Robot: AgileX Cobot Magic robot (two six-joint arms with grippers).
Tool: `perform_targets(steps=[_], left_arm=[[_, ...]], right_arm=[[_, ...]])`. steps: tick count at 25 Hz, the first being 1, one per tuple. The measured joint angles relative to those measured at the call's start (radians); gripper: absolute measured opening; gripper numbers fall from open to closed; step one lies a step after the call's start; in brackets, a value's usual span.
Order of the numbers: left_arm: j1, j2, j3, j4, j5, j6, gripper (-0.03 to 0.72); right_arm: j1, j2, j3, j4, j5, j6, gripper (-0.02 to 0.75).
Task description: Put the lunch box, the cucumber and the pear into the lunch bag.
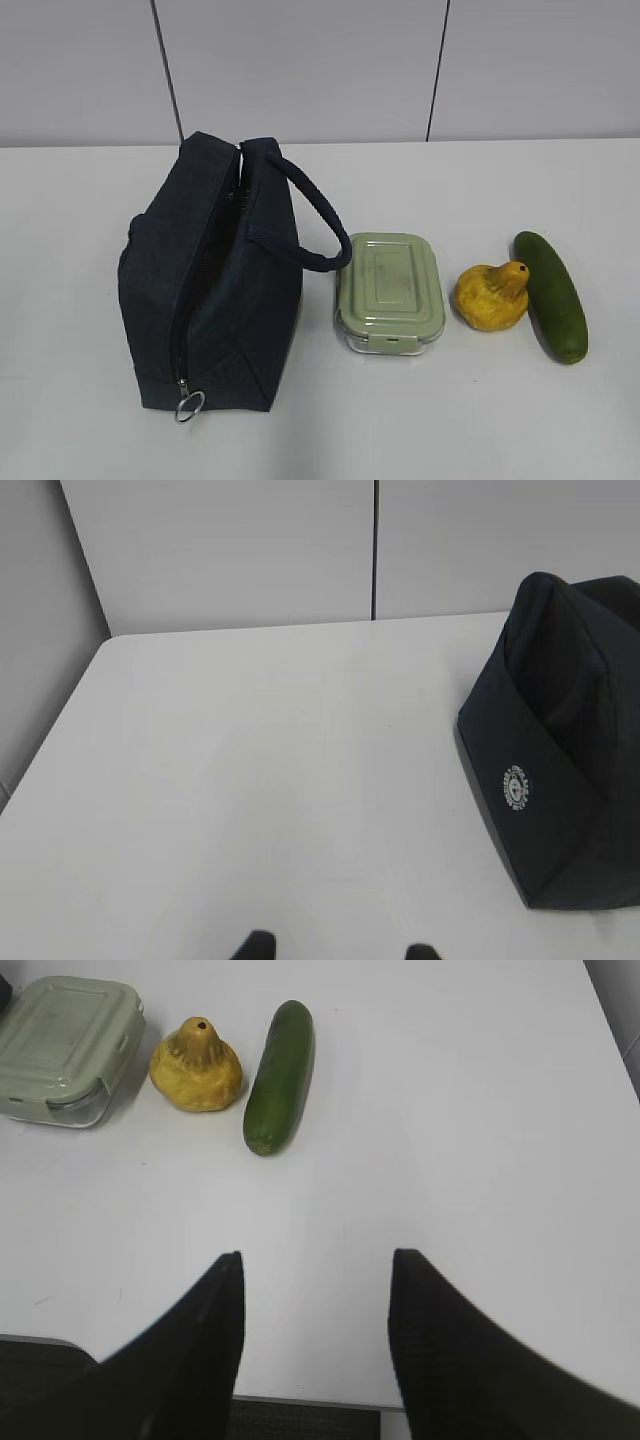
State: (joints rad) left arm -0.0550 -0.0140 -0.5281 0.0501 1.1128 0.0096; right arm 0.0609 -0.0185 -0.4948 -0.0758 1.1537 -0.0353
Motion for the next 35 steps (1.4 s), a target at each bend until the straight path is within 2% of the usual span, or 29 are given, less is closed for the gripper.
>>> perform_targets(steps=[26, 31, 35], left_arm=[[-0.001, 0.0, 0.0, 0.0, 0.0, 0.0, 0.241], [-0.069, 0.025, -0.02, -0.011, 0.002, 0.0, 0.241], [-0.123, 0.2, -0.12, -0.01, -0.023, 0.0, 0.241]], right_arm=[[0.0, 0.0, 0.0, 0.0, 0.0, 0.0, 0.371], [0.0, 0.0, -0.005, -0.009, -0.017, 0.0, 0.371], [0.0, 0.102, -0.047, -0.013, -0.075, 0.024, 0.371]])
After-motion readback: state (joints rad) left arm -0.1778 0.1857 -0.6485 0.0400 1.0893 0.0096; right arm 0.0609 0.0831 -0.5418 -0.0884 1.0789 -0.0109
